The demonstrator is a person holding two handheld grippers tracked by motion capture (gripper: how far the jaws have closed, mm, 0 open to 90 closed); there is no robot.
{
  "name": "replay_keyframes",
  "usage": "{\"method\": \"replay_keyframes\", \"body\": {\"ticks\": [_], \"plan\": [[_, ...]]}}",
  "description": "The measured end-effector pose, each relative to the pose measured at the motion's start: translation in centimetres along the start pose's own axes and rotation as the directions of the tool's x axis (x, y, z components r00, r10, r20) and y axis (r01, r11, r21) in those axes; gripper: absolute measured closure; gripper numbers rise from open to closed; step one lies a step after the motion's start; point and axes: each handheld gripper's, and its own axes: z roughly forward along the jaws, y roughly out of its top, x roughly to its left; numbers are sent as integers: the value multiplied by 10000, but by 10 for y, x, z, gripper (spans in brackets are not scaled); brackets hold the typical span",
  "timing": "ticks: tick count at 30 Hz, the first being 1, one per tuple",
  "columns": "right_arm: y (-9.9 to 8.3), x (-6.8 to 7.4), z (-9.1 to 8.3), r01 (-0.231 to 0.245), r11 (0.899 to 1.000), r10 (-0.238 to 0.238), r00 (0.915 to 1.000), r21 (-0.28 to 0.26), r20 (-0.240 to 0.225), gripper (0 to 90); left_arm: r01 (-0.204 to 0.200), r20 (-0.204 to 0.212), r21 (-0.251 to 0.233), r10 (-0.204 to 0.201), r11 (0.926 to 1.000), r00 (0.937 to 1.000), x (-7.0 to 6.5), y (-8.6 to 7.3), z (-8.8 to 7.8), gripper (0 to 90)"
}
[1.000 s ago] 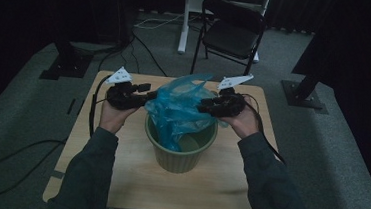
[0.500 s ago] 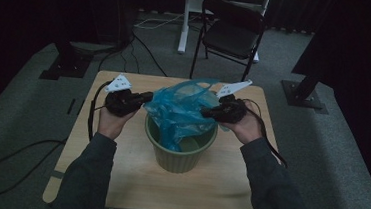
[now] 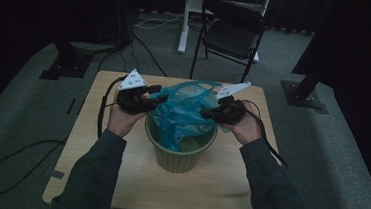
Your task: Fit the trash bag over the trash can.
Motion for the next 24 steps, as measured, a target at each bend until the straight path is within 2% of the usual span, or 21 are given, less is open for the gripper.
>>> {"method": "replay_keyframes", "body": {"ticks": [3, 6, 8, 12, 14, 16, 20, 24], "plan": [[-4, -2, -2, -38, 10000, 38, 10000, -30, 56, 899, -84, 142, -43, 84, 10000, 9999, -2, -3, 1, 813], [-10, -3, -7, -97, 9999, 98, 9999, -123, 99, 899, -36, 199, -162, 39, 9999, 9998, -2, -8, -5, 887], [-15, -4, -12, -91, 9997, 93, 9999, -224, 98, 897, 78, 104, -211, -76, 9997, 9999, 0, -13, -11, 893], [-29, -2, -22, -68, 9986, 73, 9999, -517, 105, 898, 317, 265, -320, -309, 9990, 9992, 3, -23, -22, 894], [-35, -1, -27, -46, 9982, 55, 9999, -594, 154, 898, 388, 206, -242, -383, 9990, 9991, 4, -35, -31, 895], [-40, -1, -31, -108, 9975, 116, 9999, -693, 116, 898, 465, 347, -239, -457, 9986, 9984, 4, -43, -36, 895], [-46, 3, -36, -95, 9964, 96, 10000, -839, 2, 898, 565, 482, -212, -555, 9982, 9973, 3, -55, -44, 895], [-53, 13, -40, 152, 9949, -166, 9998, -1000, -139, 898, 638, 644, -201, -624, 9978, 9960, -2, -70, -53, 895]]}}
